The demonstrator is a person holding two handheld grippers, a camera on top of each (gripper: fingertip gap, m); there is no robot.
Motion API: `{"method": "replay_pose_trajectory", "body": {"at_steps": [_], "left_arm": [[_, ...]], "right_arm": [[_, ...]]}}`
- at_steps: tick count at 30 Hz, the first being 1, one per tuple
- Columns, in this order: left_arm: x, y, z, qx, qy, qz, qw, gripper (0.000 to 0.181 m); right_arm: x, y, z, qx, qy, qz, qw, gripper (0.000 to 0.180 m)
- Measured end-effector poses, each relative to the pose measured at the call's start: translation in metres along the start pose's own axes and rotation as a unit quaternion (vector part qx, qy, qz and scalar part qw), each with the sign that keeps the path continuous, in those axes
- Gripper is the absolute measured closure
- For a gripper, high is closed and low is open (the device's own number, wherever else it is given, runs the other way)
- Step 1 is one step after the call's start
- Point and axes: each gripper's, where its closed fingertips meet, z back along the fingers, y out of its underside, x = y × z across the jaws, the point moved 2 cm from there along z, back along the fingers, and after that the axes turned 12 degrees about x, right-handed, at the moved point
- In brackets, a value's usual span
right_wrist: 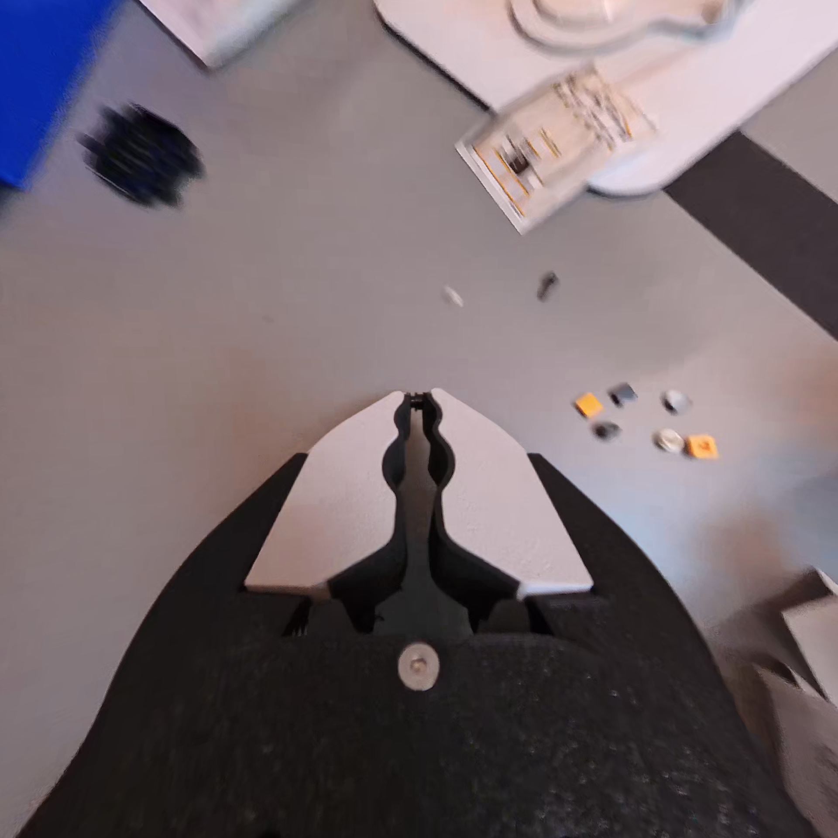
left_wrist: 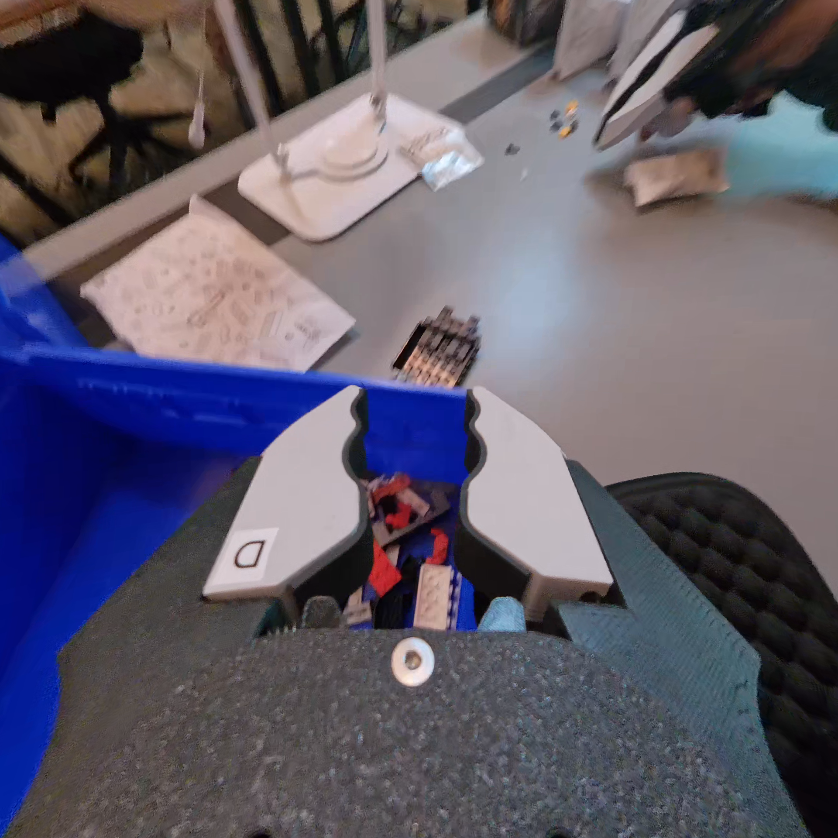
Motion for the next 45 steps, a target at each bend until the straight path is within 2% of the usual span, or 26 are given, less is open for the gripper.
{"method": "replay_pose_trajectory", "body": {"at_steps": [1, 4, 8, 14, 22, 30, 33, 35, 37, 39, 41, 43, 45], "left_arm": [[-0.007, -0.009, 0.003, -0.025, 0.008, -0.017, 1.000, 0.143], [-0.033, -0.035, 0.010, -0.104, 0.021, -0.074, 0.992, 0.147], [-0.078, -0.063, 0.010, -0.192, 0.020, -0.152, 0.969, 0.148], [-0.124, -0.079, 0.001, -0.232, -0.025, -0.245, 0.941, 0.157], [-0.134, -0.077, 0.000, -0.228, -0.035, -0.280, 0.932, 0.173], [-0.139, -0.074, 0.000, -0.227, -0.031, -0.303, 0.925, 0.174], [-0.136, -0.073, 0.001, -0.224, -0.028, -0.298, 0.928, 0.174], [-0.132, -0.073, 0.005, -0.226, -0.030, -0.290, 0.930, 0.174], [-0.117, -0.072, 0.009, -0.217, -0.054, -0.277, 0.935, 0.174], [-0.087, -0.068, 0.013, -0.181, -0.093, -0.241, 0.949, 0.174], [-0.049, -0.057, 0.017, -0.129, -0.116, -0.175, 0.969, 0.174], [-0.018, -0.044, 0.022, -0.102, -0.110, -0.098, 0.984, 0.174], [0.008, -0.024, 0.020, -0.053, -0.093, -0.024, 0.994, 0.174]], "right_arm": [[0.013, -0.012, 0.006, -0.033, -0.036, -0.002, 0.999, 0.175], [0.068, -0.048, 0.025, -0.131, -0.163, 0.013, 0.978, 0.175], [0.154, -0.081, 0.042, -0.220, -0.329, 0.044, 0.917, 0.175], [0.234, -0.088, 0.038, -0.218, -0.483, 0.032, 0.848, 0.175], [0.249, -0.084, 0.031, -0.190, -0.521, 0.017, 0.832, 0.175], [0.251, -0.079, 0.031, -0.163, -0.573, 0.002, 0.803, 0.174], [0.242, -0.082, 0.035, -0.177, -0.577, -0.006, 0.797, 0.166], [0.229, -0.085, 0.039, -0.192, -0.560, -0.008, 0.806, 0.163], [0.203, -0.090, 0.042, -0.216, -0.486, 0.007, 0.847, 0.163], [0.158, -0.094, 0.042, -0.233, -0.337, 0.028, 0.912, 0.165], [0.093, -0.090, 0.042, -0.226, -0.134, 0.033, 0.964, 0.165], [0.025, -0.071, 0.048, -0.190, 0.051, 0.027, 0.980, 0.165], [-0.024, -0.043, 0.048, -0.137, 0.142, 0.005, 0.980, 0.164]]}}
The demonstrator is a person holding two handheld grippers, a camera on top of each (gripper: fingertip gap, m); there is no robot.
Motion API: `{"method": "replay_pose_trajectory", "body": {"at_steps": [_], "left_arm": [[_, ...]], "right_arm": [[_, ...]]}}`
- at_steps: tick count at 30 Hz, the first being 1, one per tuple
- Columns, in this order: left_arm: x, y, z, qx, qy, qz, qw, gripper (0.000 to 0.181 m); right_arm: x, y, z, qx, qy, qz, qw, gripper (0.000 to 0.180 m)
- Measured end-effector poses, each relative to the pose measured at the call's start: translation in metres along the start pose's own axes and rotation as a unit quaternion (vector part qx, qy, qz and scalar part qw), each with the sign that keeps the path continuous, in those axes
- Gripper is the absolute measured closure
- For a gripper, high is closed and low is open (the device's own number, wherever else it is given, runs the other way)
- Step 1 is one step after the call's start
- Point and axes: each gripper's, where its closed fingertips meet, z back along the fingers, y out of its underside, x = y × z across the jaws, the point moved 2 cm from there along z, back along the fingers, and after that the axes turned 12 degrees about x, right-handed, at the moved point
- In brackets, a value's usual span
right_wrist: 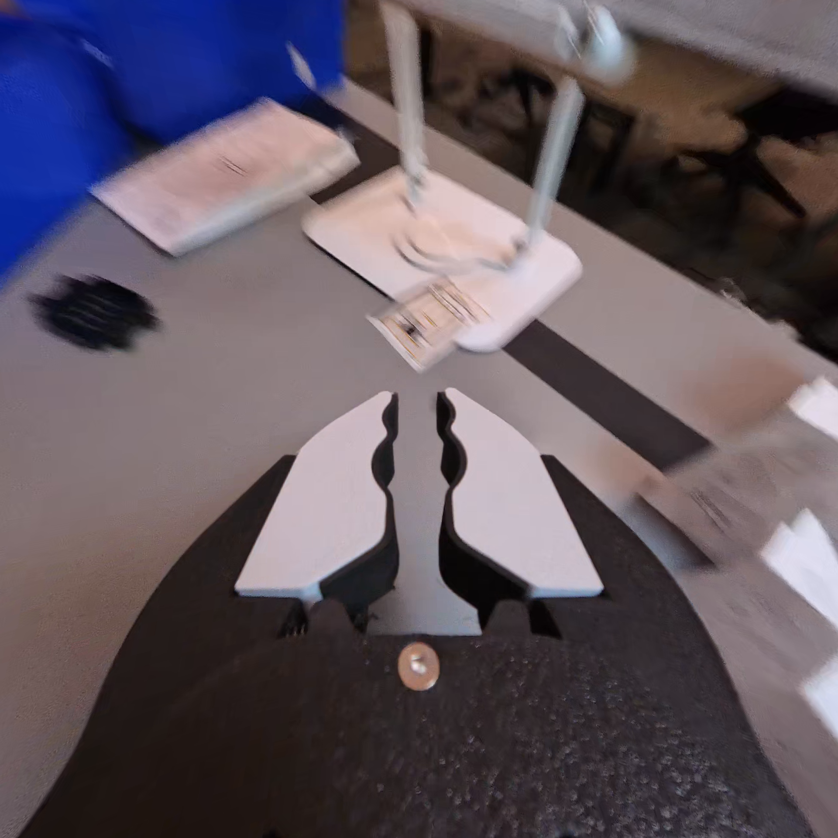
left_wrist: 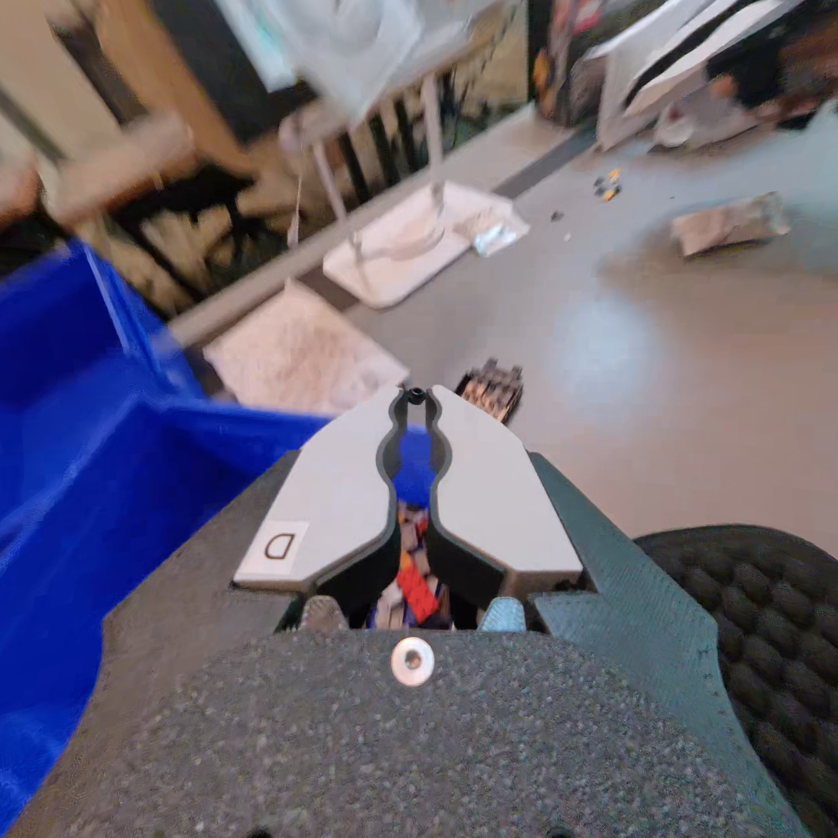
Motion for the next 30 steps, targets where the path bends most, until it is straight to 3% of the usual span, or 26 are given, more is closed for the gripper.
{"method": "replay_pose_trajectory", "body": {"at_steps": [4, 7, 13, 17, 30], "left_arm": [[0.028, 0.051, -0.016, 0.132, 0.006, 0.087, 0.987, 0.174], [0.030, 0.067, -0.023, 0.168, 0.019, 0.111, 0.979, 0.162], [0.030, 0.067, -0.025, 0.166, 0.020, 0.111, 0.980, 0.149], [0.028, 0.066, -0.024, 0.163, 0.031, 0.112, 0.980, 0.148], [0.005, 0.057, -0.022, 0.143, 0.111, 0.090, 0.979, 0.123]], "right_arm": [[-0.041, 0.051, -0.018, 0.080, 0.022, -0.056, 0.995, 0.156], [-0.041, 0.066, -0.032, 0.109, 0.006, -0.067, 0.992, 0.153], [-0.043, 0.073, -0.047, 0.173, 0.042, -0.030, 0.984, 0.159], [-0.041, 0.072, -0.049, 0.193, 0.019, -0.027, 0.981, 0.167], [-0.021, 0.064, -0.037, 0.169, -0.009, 0.001, 0.986, 0.172]]}}
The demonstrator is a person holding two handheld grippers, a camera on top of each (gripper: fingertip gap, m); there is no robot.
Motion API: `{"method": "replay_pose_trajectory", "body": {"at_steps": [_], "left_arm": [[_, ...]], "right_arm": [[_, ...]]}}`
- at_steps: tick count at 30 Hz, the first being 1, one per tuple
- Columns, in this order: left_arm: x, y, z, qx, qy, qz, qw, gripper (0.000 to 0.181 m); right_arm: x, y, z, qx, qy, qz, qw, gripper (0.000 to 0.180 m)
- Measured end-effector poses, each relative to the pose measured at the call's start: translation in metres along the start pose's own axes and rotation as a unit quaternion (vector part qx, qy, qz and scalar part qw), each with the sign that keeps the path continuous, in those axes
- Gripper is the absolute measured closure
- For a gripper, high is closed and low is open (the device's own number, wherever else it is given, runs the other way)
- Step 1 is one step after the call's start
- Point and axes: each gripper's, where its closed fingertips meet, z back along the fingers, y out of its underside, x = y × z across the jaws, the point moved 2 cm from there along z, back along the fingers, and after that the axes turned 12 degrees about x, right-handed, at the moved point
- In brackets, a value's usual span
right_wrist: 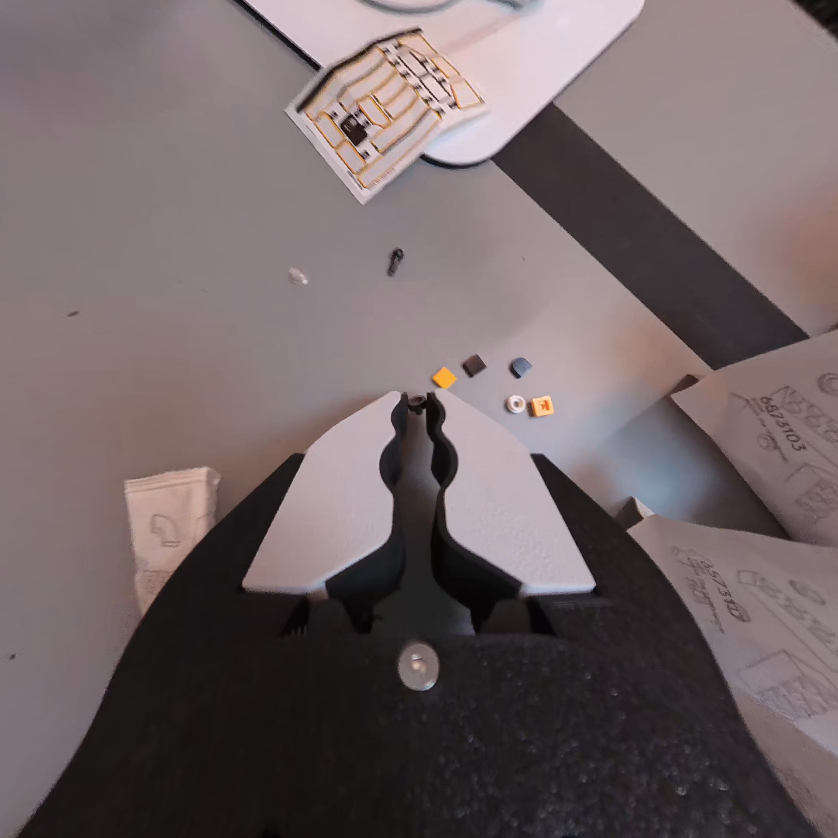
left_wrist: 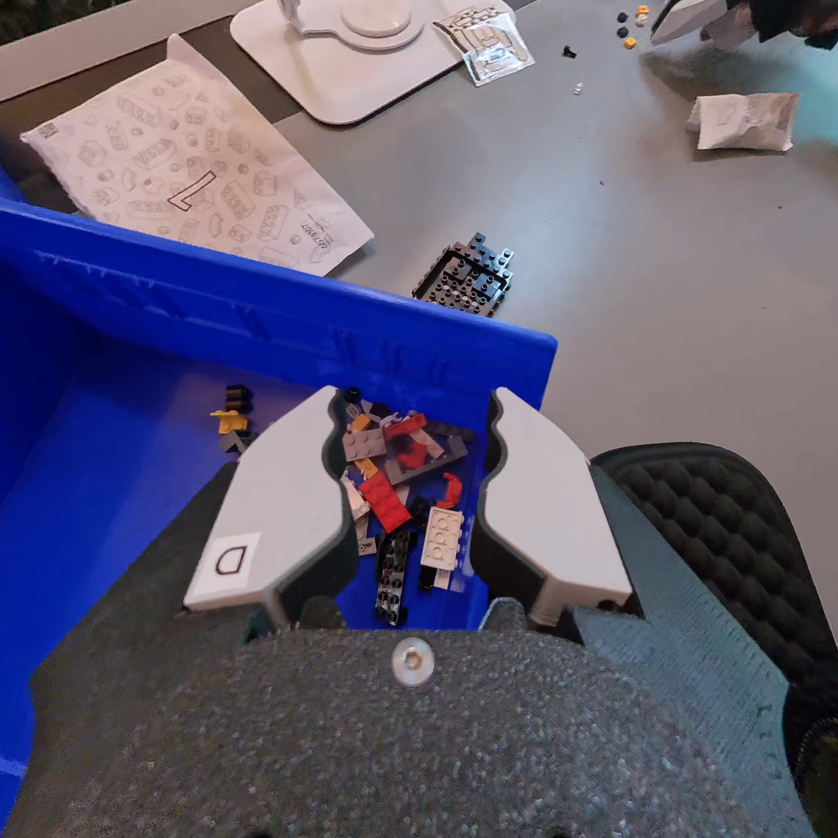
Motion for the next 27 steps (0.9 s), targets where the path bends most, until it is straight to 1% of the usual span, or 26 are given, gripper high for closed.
{"method": "replay_pose_trajectory", "body": {"at_steps": [3, 6, 8, 11, 13, 14, 17, 19, 21, 23, 25, 27], "left_arm": [[-0.008, 0.001, -0.002, 0.005, 0.026, -0.010, 1.000, 0.121], [-0.016, 0.003, -0.007, 0.020, 0.046, -0.021, 0.999, 0.119], [-0.027, 0.005, -0.009, 0.025, 0.073, -0.038, 0.996, 0.118], [-0.051, -0.004, -0.005, -0.010, 0.125, -0.084, 0.989, 0.112], [-0.057, -0.010, -0.002, -0.029, 0.119, -0.114, 0.986, 0.106], [-0.056, -0.012, 0.000, -0.040, 0.109, -0.119, 0.986, 0.106], [-0.056, -0.022, 0.011, -0.084, 0.116, -0.113, 0.983, 0.106], [-0.052, -0.024, 0.013, -0.090, 0.104, -0.107, 0.985, 0.107], [-0.050, -0.027, 0.016, -0.105, 0.090, -0.114, 0.984, 0.114], [-0.057, -0.036, 0.022, -0.137, 0.086, -0.131, 0.978, 0.121], [-0.071, -0.048, 0.028, -0.186, 0.074, -0.169, 0.965, 0.136], [-0.086, -0.059, 0.029, -0.223, 0.036, -0.214, 0.950, 0.138]], "right_arm": [[0.011, -0.010, 0.009, -0.020, 0.003, 0.020, 1.000, 0.172], [0.020, -0.016, 0.011, -0.024, 0.003, 0.036, 0.999, 0.172], [0.026, -0.018, 0.010, -0.024, -0.001, 0.046, 0.999, 0.172], [0.031, -0.018, 0.009, -0.024, 0.000, 0.056, 0.998, 0.172], [0.033, -0.018, 0.009, -0.024, -0.002, 0.059, 0.998, 0.172], [0.034, -0.018, 0.008, -0.024, -0.003, 0.060, 0.998, 0.172], [0.037, -0.018, 0.008, -0.025, -0.005, 0.064, 0.998, 0.172], [0.044, -0.022, 0.012, -0.038, -0.015, 0.069, 0.997, 0.172], [0.063, -0.034, 0.023, -0.076, -0.053, 0.078, 0.993, 0.172], [0.099, -0.052, 0.044, -0.139, -0.132, 0.089, 0.977, 0.172], [0.145, -0.070, 0.070, -0.200, -0.234, 0.096, 0.946, 0.172], [0.188, -0.082, 0.091, -0.238, -0.329, 0.095, 0.909, 0.172]]}}
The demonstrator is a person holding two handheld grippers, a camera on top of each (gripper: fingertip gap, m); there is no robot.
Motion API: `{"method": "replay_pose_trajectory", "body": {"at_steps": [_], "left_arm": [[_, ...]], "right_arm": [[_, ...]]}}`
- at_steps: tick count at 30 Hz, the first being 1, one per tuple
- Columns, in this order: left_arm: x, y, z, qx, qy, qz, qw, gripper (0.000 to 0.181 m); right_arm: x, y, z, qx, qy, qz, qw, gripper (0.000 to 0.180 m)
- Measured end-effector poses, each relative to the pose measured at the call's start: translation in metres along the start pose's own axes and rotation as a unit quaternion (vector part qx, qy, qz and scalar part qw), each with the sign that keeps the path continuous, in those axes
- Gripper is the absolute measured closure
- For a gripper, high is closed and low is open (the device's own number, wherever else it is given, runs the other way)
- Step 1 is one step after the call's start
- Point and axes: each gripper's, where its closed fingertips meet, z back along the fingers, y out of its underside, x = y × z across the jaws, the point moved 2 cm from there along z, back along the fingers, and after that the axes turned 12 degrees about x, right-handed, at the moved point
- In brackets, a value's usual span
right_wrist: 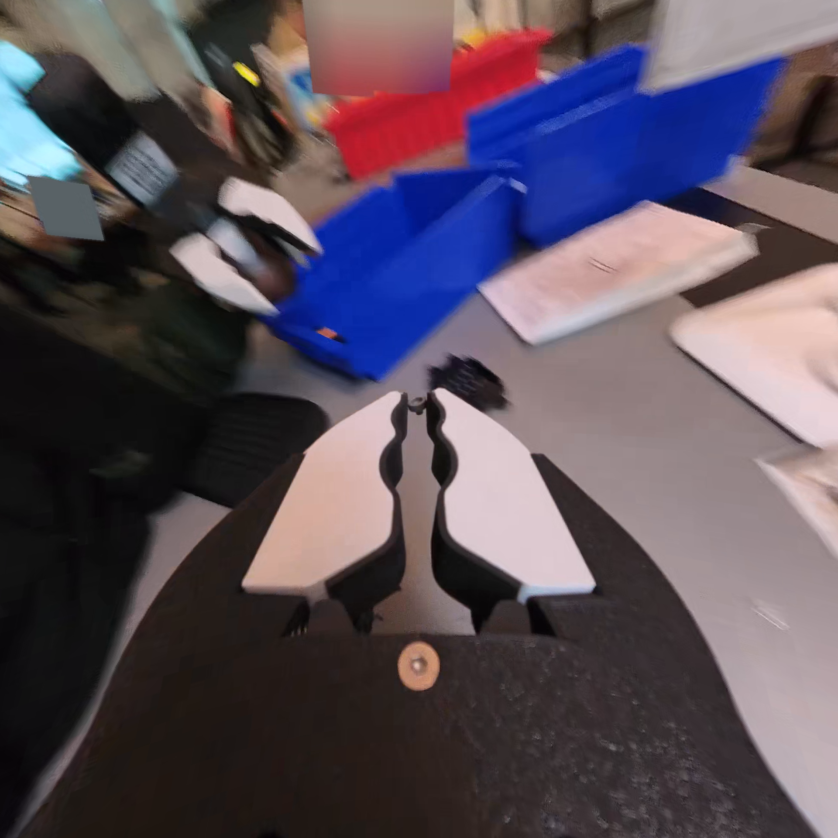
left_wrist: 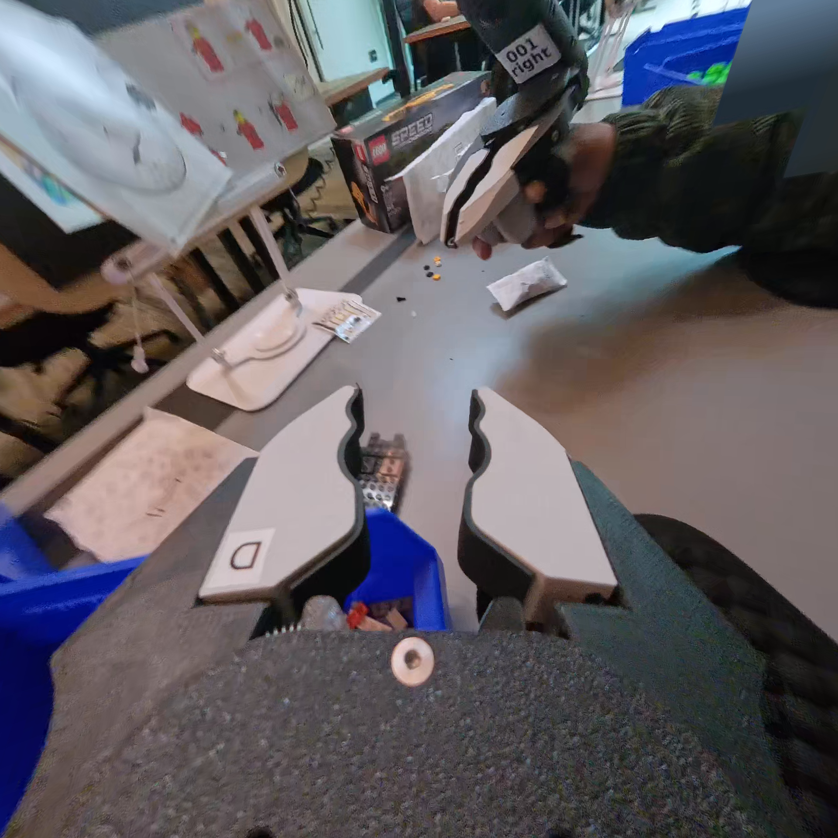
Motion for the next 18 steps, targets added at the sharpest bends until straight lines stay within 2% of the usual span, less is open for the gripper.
{"method": "replay_pose_trajectory", "body": {"at_steps": [2, 5, 9, 14, 18], "left_arm": [[-0.007, -0.006, -0.009, 0.006, -0.033, -0.038, 0.999, 0.139], [-0.029, -0.022, -0.018, -0.029, -0.038, -0.085, 0.995, 0.146], [-0.050, -0.041, -0.023, -0.064, -0.066, -0.135, 0.987, 0.155], [-0.057, -0.043, -0.024, -0.066, -0.077, -0.160, 0.982, 0.168], [-0.057, -0.040, -0.025, -0.052, -0.090, -0.179, 0.978, 0.171]], "right_arm": [[0.035, -0.013, -0.016, -0.037, -0.079, -0.015, 0.996, 0.172], [0.074, -0.026, -0.033, -0.086, -0.196, -0.077, 0.974, 0.172], [0.097, -0.026, -0.051, -0.100, -0.295, -0.159, 0.937, 0.172], [0.102, -0.019, -0.062, -0.084, -0.312, -0.178, 0.930, 0.172], [0.098, -0.017, -0.062, -0.080, -0.317, -0.189, 0.926, 0.172]]}}
